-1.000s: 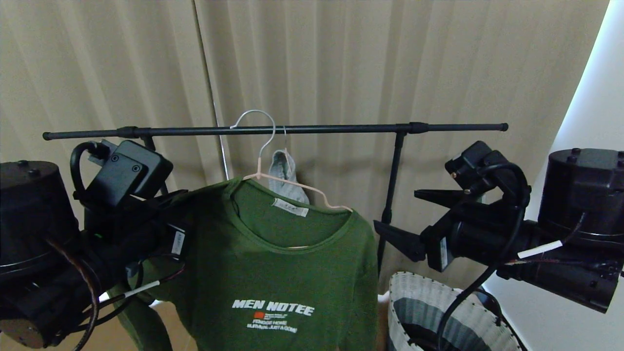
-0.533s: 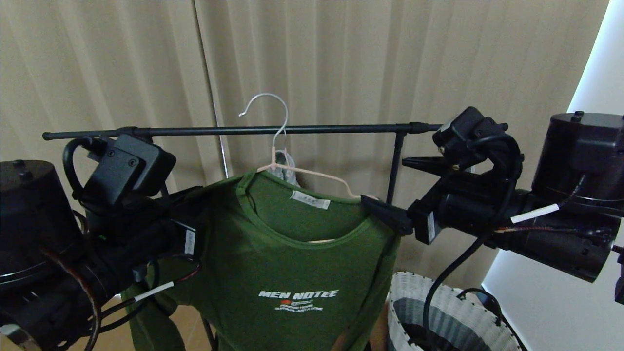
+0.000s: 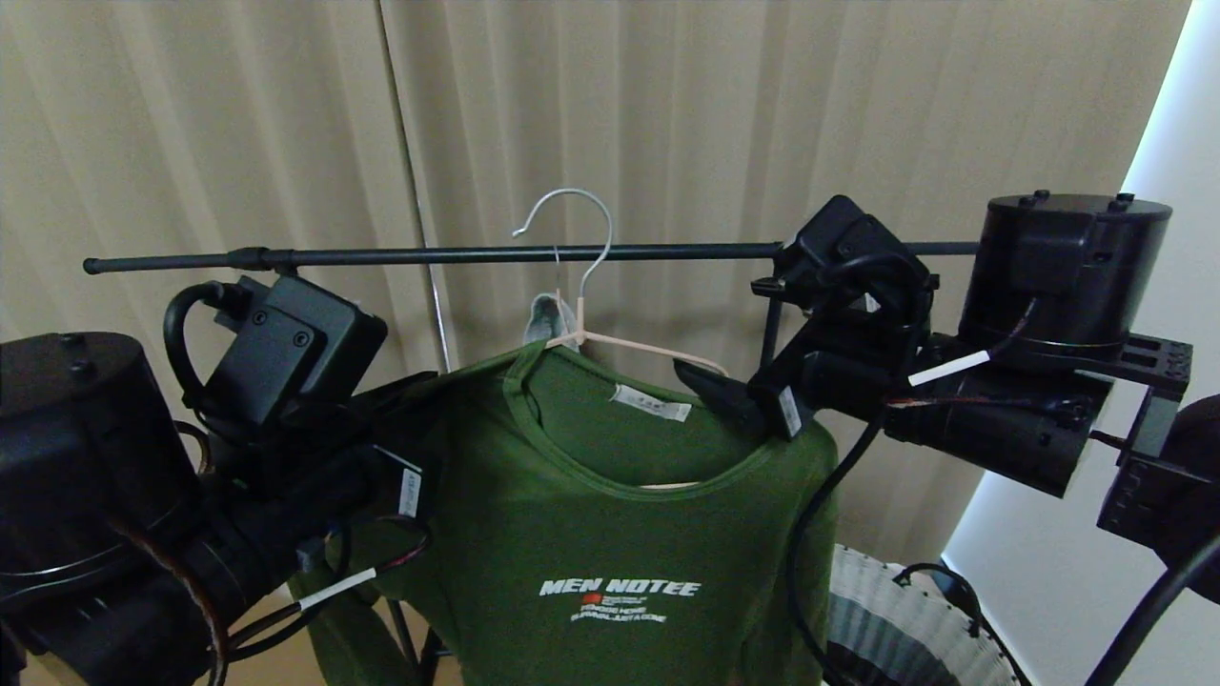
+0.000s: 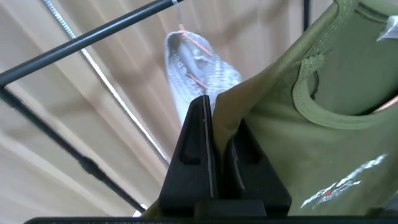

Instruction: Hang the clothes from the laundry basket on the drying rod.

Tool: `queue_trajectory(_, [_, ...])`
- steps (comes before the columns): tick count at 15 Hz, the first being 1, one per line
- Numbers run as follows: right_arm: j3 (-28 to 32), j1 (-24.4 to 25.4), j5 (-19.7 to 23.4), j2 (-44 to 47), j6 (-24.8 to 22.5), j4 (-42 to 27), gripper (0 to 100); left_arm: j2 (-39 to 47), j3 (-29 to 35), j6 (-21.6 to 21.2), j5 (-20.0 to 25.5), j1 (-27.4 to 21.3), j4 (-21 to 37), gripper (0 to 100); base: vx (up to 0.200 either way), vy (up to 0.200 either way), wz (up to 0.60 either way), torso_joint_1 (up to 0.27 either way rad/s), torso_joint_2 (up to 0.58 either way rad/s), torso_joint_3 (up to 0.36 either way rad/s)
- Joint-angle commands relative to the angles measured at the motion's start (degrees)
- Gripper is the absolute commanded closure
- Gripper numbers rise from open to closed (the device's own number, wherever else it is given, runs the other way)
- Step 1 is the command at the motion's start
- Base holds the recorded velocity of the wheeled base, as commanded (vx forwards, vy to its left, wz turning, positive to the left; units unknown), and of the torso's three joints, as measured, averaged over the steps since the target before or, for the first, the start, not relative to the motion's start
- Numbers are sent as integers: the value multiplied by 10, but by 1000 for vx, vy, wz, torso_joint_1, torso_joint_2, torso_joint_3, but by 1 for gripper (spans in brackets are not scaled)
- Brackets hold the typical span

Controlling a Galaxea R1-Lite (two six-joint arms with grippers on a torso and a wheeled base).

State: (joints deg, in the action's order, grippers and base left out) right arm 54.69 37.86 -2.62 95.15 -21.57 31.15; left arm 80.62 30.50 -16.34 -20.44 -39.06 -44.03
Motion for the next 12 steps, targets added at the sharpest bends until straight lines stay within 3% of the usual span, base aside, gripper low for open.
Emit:
queue_trajectory(1, [9, 0, 0, 20, -7, 0, 0, 2, -1, 0, 0, -3, 0, 100, 0, 0, 0, 0, 0, 0])
queue_trajectory(3, [9, 0, 0, 26, -10, 0, 0, 2, -1, 0, 1, -3, -2, 100, 0, 0, 0, 0, 0, 0])
queue_trajectory(4, [9, 0, -1, 27, -9, 0, 100, 2, -3, 0, 1, -3, -2, 100, 0, 0, 0, 0, 0, 0])
queue_trajectory(12, [5, 1, 0, 21, -9, 5, 100, 1, -16, -3, 1, -3, -3, 100, 0, 0, 0, 0, 0, 0])
